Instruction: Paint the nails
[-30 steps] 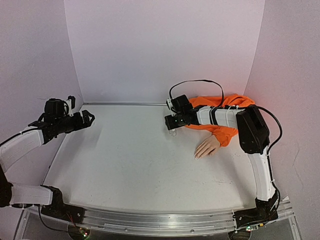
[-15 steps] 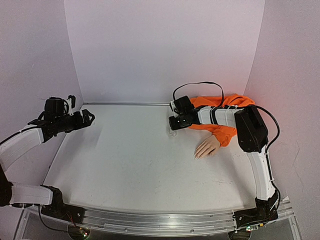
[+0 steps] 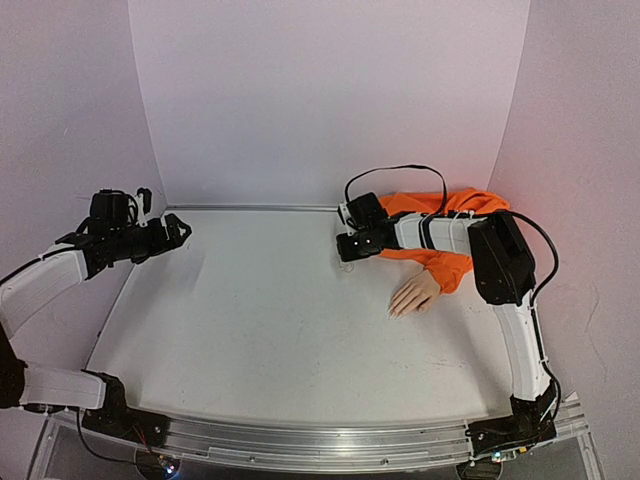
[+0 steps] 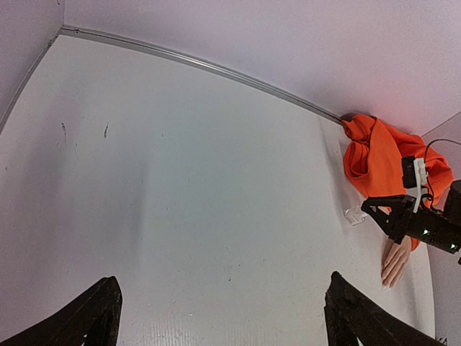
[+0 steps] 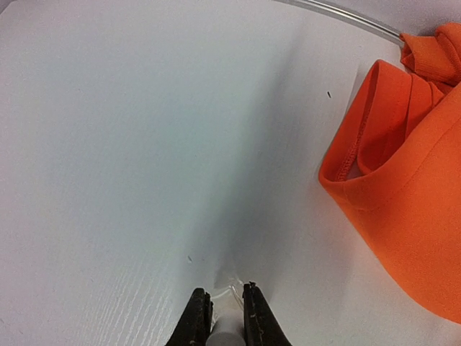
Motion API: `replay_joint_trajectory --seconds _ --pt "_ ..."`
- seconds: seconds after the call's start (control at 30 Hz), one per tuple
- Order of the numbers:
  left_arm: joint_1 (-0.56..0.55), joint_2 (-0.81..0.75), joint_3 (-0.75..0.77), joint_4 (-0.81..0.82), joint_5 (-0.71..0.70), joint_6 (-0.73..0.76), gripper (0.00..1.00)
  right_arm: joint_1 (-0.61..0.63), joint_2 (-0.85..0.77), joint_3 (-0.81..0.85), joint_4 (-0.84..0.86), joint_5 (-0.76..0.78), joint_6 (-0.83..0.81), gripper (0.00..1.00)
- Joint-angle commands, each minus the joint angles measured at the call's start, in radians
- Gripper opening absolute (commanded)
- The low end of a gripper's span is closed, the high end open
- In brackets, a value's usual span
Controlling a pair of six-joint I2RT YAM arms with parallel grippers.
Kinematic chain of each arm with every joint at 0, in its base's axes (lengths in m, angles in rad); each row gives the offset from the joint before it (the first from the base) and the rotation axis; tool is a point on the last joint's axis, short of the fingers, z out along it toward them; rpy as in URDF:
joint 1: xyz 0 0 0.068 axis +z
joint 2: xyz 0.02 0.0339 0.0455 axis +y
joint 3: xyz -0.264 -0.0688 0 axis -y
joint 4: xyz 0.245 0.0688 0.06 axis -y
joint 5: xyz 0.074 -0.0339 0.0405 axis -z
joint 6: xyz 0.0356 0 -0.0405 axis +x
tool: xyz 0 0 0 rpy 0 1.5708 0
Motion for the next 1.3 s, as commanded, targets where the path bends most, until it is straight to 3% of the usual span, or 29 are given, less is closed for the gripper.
replay_joint_trajectory --seconds 0.0,0.2,0.4,0.57,0.7,0.8,1.03,1.27 --pt "0.005 0.015 0.059 0.030 0.011 -0.037 1.00 0.003 -0.053 0.014 -0.020 -0.029 0.010 0.00" --pt "-0.033 0.040 0.009 0.187 0.202 0.000 0.95 0.003 -0.189 -0.069 -0.017 -0.195 -0.037 0.00" --pt "-0.238 0.122 -0.052 0.408 0.331 0.122 0.86 0.008 -0.335 -0.206 0.037 -0.475 -0.036 0.00" --pt "-0.365 0.233 -0.103 0.648 0.424 0.133 0.81 0.045 -0.422 -0.249 0.050 -0.581 0.005 0.00" --pt "-0.459 0.322 -0.050 0.667 0.467 0.235 0.80 0.093 -0.490 -0.316 0.126 -0.619 0.031 0.00" --pt "-0.469 0.389 0.009 0.683 0.561 0.225 0.74 0.120 -0.503 -0.325 0.153 -0.626 0.042 0.00" --pt "-0.490 0.458 0.051 0.729 0.596 0.226 0.68 0.155 -0.524 -0.320 0.184 -0.673 0.043 0.00" --pt "-0.502 0.497 0.069 0.747 0.657 0.219 0.52 0.161 -0.524 -0.323 0.207 -0.682 0.055 0.00"
